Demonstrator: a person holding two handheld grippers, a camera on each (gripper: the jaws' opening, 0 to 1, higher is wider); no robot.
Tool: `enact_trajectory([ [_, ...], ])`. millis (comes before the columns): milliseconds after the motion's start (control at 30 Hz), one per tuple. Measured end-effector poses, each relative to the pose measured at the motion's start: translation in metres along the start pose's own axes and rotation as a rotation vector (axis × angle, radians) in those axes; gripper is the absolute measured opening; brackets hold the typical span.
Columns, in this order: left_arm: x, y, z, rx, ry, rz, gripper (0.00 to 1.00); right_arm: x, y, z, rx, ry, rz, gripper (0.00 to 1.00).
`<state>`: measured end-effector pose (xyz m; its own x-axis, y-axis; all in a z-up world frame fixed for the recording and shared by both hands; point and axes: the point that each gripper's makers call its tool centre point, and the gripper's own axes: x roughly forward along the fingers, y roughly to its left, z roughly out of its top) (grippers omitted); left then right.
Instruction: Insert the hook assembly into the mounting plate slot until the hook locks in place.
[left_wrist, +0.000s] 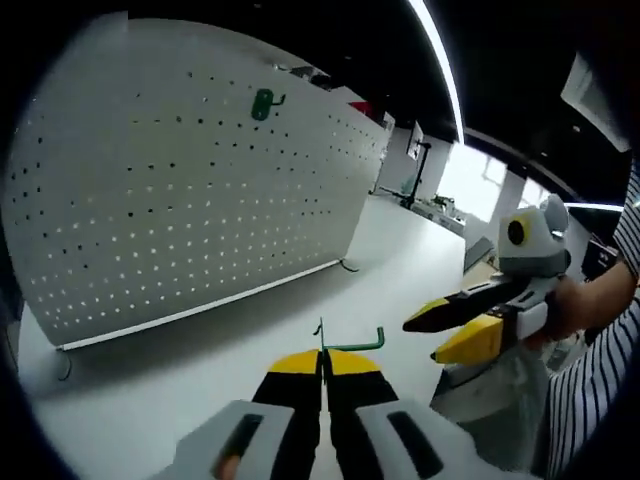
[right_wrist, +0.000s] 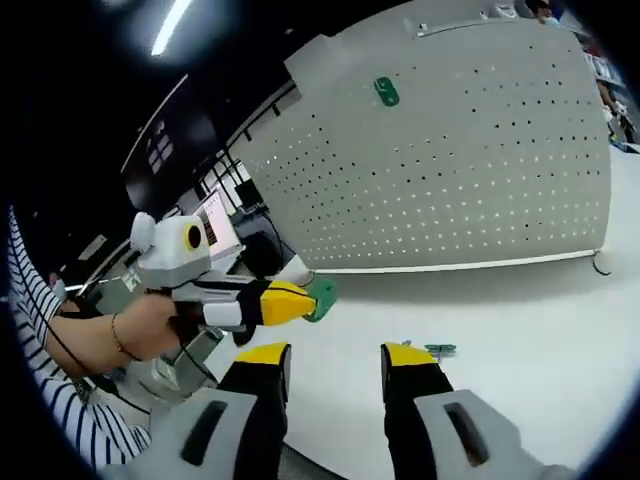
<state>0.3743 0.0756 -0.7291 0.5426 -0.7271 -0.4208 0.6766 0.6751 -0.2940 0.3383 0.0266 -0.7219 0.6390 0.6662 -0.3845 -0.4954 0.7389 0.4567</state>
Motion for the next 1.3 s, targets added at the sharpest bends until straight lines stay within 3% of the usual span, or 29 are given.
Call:
enact_trajectory([
  [67, -0.001, -0.003, 0.001, -0.008, -0.009, -0.004, 0.01, 0.002, 0.0, 0.007, 0.017, -0.04, -0.011, 0.28],
  [567, -0.009, -0.017, 0.016, -0.102, -0.102, -0.049, 0.01, 0.025, 0.017, 0.023, 0.208, -0.092, 0.088, 0.19],
  [767, -0.014, -0.019, 0.026, -0.08, -0.127, -0.036, 0.01, 0.026, 0.022, 0.033, 0.319, -0.139, 0.123, 0.12],
  [1100, -0.014, -0.019, 0.031, -0.059, -0.141, -0.037, 0.01, 0.025, 0.025, 0.038, 0.36, -0.161, 0.137, 0.04],
  [1300, -0.017, -0.018, 0.035, -0.047, -0.157, -0.023, 0.01, 0.026, 0.027, 0.042, 0.392, -0.172, 0.139, 0.03],
])
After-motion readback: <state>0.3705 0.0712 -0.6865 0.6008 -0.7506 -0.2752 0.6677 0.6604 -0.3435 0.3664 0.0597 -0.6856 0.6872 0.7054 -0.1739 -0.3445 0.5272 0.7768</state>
